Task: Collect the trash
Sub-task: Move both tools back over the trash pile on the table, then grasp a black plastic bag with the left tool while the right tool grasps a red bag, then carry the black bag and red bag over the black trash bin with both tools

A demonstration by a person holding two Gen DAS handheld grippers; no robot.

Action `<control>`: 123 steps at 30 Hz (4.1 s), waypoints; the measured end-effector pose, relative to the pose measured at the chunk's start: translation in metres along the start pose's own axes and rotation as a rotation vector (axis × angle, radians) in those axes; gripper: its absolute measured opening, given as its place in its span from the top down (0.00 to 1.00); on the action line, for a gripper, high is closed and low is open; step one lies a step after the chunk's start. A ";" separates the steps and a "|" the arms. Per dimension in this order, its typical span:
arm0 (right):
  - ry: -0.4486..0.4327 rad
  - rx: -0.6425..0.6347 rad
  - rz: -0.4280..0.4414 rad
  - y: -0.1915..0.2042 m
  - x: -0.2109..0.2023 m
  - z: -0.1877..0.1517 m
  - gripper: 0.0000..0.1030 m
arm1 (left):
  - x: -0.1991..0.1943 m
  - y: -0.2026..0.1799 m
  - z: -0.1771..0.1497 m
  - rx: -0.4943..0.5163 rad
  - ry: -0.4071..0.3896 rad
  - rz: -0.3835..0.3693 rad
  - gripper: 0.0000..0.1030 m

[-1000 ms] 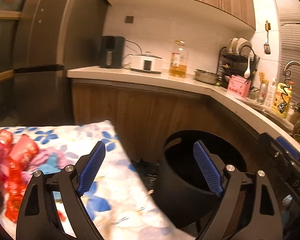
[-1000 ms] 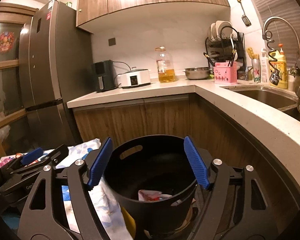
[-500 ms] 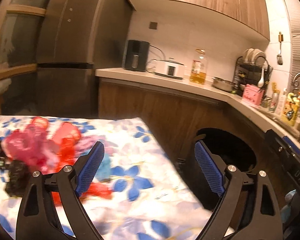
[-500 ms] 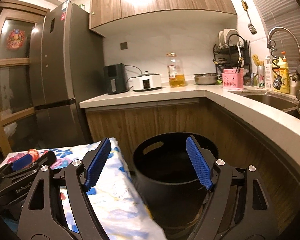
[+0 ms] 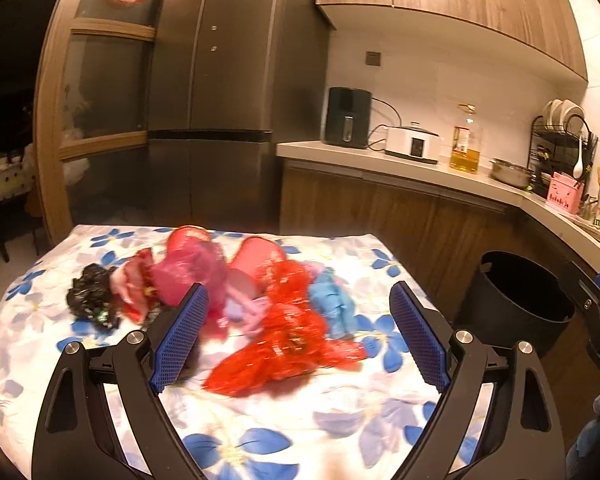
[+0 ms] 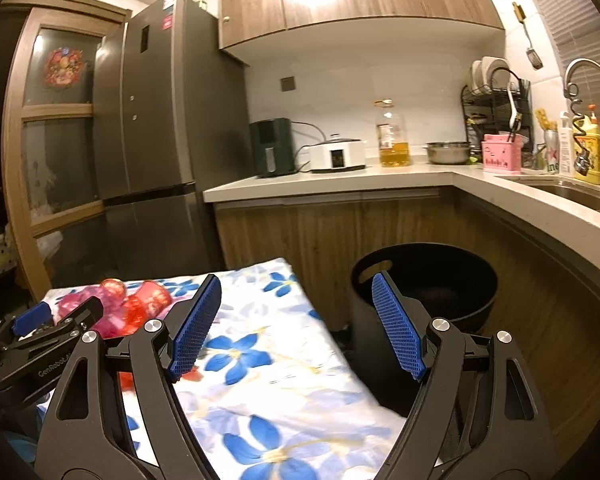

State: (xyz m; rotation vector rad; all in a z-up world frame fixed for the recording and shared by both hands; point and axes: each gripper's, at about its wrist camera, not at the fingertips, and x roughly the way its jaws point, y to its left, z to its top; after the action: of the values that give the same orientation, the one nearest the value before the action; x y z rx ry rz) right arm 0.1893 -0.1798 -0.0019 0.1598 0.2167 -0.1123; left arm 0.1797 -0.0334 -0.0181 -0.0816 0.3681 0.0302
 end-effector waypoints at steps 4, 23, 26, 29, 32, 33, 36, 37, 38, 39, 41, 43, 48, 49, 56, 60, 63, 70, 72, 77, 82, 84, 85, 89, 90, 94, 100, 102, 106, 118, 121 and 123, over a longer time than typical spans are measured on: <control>0.002 -0.016 0.026 0.018 -0.002 -0.003 0.26 | -0.006 0.016 0.000 -0.012 -0.006 0.025 0.14; 0.107 -0.048 0.148 0.088 0.030 -0.038 0.26 | 0.001 0.102 -0.028 -0.063 0.006 0.156 0.14; 0.115 -0.058 0.160 0.098 0.038 -0.042 0.26 | 0.015 0.106 -0.030 -0.053 0.030 0.157 0.14; 0.126 -0.065 0.170 0.106 0.047 -0.046 0.26 | 0.031 0.105 -0.030 -0.026 0.064 0.155 0.14; 0.138 -0.068 0.177 0.111 0.055 -0.049 0.26 | 0.046 0.106 -0.032 -0.026 0.107 0.132 0.14; 0.140 -0.072 0.180 0.113 0.057 -0.050 0.26 | 0.050 0.107 -0.032 -0.029 0.125 0.126 0.16; 0.147 -0.082 0.186 0.118 0.066 -0.052 0.26 | 0.063 0.113 -0.036 -0.047 0.182 0.107 0.34; 0.153 -0.083 0.190 0.120 0.069 -0.054 0.26 | 0.066 0.115 -0.038 -0.054 0.204 0.099 0.43; 0.160 -0.081 0.196 0.122 0.072 -0.055 0.26 | 0.070 0.116 -0.040 -0.059 0.229 0.092 0.53; 0.166 -0.080 0.200 0.124 0.074 -0.056 0.26 | 0.073 0.117 -0.042 -0.062 0.251 0.085 0.61; 0.179 -0.085 0.207 0.129 0.081 -0.059 0.26 | 0.075 0.120 -0.045 -0.073 0.273 0.076 0.76; 0.193 -0.096 0.213 0.135 0.086 -0.063 0.26 | 0.071 0.125 -0.046 -0.090 0.274 0.058 0.86; 0.232 -0.113 0.233 0.148 0.098 -0.072 0.26 | 0.050 0.132 -0.044 -0.107 0.228 0.049 0.91; 0.239 -0.117 0.234 0.151 0.100 -0.074 0.26 | 0.044 0.133 -0.043 -0.110 0.214 0.045 0.91; 0.286 -0.109 0.250 0.158 0.112 -0.083 0.38 | 0.017 0.137 -0.028 -0.122 0.126 0.050 0.92; 0.306 -0.105 0.260 0.158 0.113 -0.085 0.56 | 0.014 0.133 -0.025 -0.115 0.116 0.057 0.92; 0.307 -0.110 0.277 0.157 0.111 -0.086 0.64 | 0.014 0.134 -0.024 -0.114 0.116 0.057 0.92; 0.280 -0.095 0.303 0.144 0.091 -0.077 0.73 | 0.009 0.128 -0.019 -0.099 0.098 0.067 0.92; 0.253 -0.084 0.306 0.136 0.081 -0.070 0.73 | 0.004 0.124 -0.018 -0.090 0.087 0.066 0.92; 0.197 -0.064 0.306 0.117 0.056 -0.050 0.73 | -0.003 0.107 -0.014 -0.074 0.068 0.048 0.92; 0.163 -0.063 0.284 0.100 0.038 -0.041 0.73 | -0.010 0.086 -0.009 -0.046 0.054 0.025 0.92; 0.151 -0.059 0.271 0.091 0.032 -0.038 0.73 | -0.011 0.077 -0.007 -0.035 0.051 0.015 0.92; 0.145 -0.055 0.264 0.087 0.029 -0.036 0.73 | -0.011 0.072 -0.006 -0.031 0.049 0.011 0.92; 0.123 -0.042 0.240 0.069 0.022 -0.029 0.73 | -0.013 0.050 0.000 -0.004 0.035 -0.016 0.92; 0.114 -0.039 0.230 0.063 0.019 -0.026 0.73 | -0.014 0.045 0.001 0.004 0.031 -0.023 0.92; 0.090 -0.030 0.206 0.047 0.015 -0.018 0.73 | -0.013 0.023 0.008 0.027 0.016 -0.047 0.92; 0.056 -0.019 0.166 0.021 0.012 -0.007 0.73 | -0.009 -0.009 0.019 0.059 -0.003 -0.087 0.92; 0.045 -0.017 0.153 0.014 0.011 -0.004 0.73 | -0.006 -0.019 0.021 0.068 -0.005 -0.102 0.92; 0.030 -0.006 0.130 -0.002 0.011 0.001 0.73 | -0.001 -0.038 0.025 0.084 -0.012 -0.127 0.92; -0.015 0.011 0.054 -0.045 0.011 0.016 0.73 | 0.013 -0.101 0.038 0.145 -0.037 -0.208 0.92; -0.027 0.013 0.034 -0.054 0.011 0.020 0.73 | 0.015 -0.114 0.041 0.155 -0.041 -0.228 0.92; -0.035 0.015 0.020 -0.061 0.010 0.022 0.73 | 0.017 -0.123 0.043 0.162 -0.042 -0.240 0.92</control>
State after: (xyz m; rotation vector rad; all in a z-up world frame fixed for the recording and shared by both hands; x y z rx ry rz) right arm 0.1959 -0.2440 0.0079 0.1744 0.1791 -0.0969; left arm 0.2161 -0.1524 0.0248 0.0349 0.3151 -0.2349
